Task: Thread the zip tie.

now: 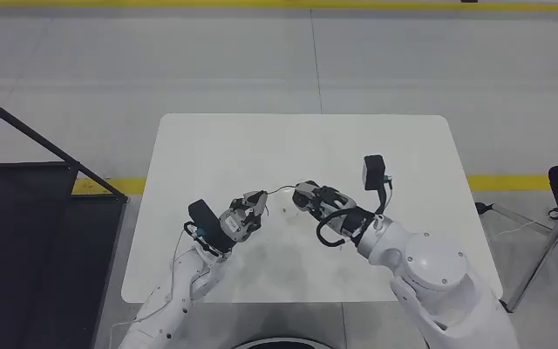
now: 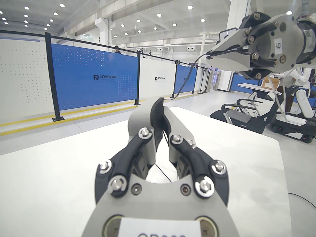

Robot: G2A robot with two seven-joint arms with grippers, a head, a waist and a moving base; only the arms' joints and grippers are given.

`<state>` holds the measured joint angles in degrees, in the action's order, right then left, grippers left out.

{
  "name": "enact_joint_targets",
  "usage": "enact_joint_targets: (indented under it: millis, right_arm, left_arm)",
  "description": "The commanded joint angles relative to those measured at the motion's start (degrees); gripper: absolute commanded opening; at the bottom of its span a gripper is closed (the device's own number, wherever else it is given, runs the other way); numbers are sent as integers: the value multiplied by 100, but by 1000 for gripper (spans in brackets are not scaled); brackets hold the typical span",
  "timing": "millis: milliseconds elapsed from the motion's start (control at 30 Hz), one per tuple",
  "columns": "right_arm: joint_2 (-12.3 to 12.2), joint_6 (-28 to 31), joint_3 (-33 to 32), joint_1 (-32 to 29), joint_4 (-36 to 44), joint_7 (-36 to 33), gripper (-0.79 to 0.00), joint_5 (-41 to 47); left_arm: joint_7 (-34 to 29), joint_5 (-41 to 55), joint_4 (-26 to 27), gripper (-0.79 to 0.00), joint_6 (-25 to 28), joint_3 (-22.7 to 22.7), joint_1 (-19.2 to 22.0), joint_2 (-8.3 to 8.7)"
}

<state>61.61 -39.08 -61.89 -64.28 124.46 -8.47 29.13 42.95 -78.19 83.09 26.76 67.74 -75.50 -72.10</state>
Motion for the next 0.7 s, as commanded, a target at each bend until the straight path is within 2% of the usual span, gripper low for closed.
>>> enact_joint_targets:
  millis: [0, 667]
  right_arm:
    - [6, -52, 8, 18, -10, -26, -785, -28]
    - [120, 283, -60, -158, -32, 89, -785, 13]
  left_arm:
    - [0, 0, 0, -785, 0, 0, 0, 0]
    - [0, 0, 0, -785, 0, 0, 0, 0]
